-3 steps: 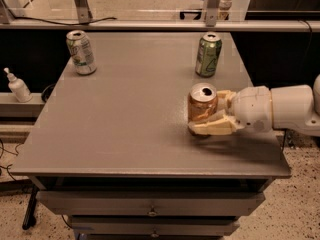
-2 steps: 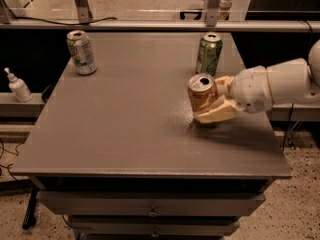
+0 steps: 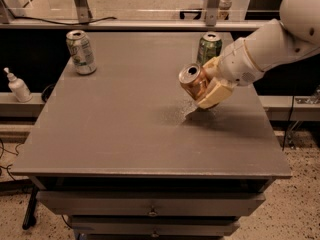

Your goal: Knock orange can over

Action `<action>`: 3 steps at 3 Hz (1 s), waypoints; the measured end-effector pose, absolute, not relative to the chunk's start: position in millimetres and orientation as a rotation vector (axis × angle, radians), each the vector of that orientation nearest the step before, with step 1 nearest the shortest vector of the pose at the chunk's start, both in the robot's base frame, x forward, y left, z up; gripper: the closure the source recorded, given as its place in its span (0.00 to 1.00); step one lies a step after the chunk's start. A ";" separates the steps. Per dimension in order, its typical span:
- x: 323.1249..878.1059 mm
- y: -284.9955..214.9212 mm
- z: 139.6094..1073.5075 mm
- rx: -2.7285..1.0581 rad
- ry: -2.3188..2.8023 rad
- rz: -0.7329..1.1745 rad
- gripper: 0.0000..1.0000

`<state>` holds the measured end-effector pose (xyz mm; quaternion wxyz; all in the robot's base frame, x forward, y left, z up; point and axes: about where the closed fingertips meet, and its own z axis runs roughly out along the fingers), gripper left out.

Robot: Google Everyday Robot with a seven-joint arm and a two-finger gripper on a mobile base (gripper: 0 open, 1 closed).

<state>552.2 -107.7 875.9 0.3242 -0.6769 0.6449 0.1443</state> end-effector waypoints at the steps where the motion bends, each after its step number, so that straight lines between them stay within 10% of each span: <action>1: 556.2 -98.8 878.3 -1.900 1.707 0.233 1.00; 3: 539.5 -79.0 863.7 -2.170 1.673 -0.113 1.00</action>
Offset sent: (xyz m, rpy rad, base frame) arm -0.0069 0.0299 -0.0077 -0.5392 -0.1702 0.0957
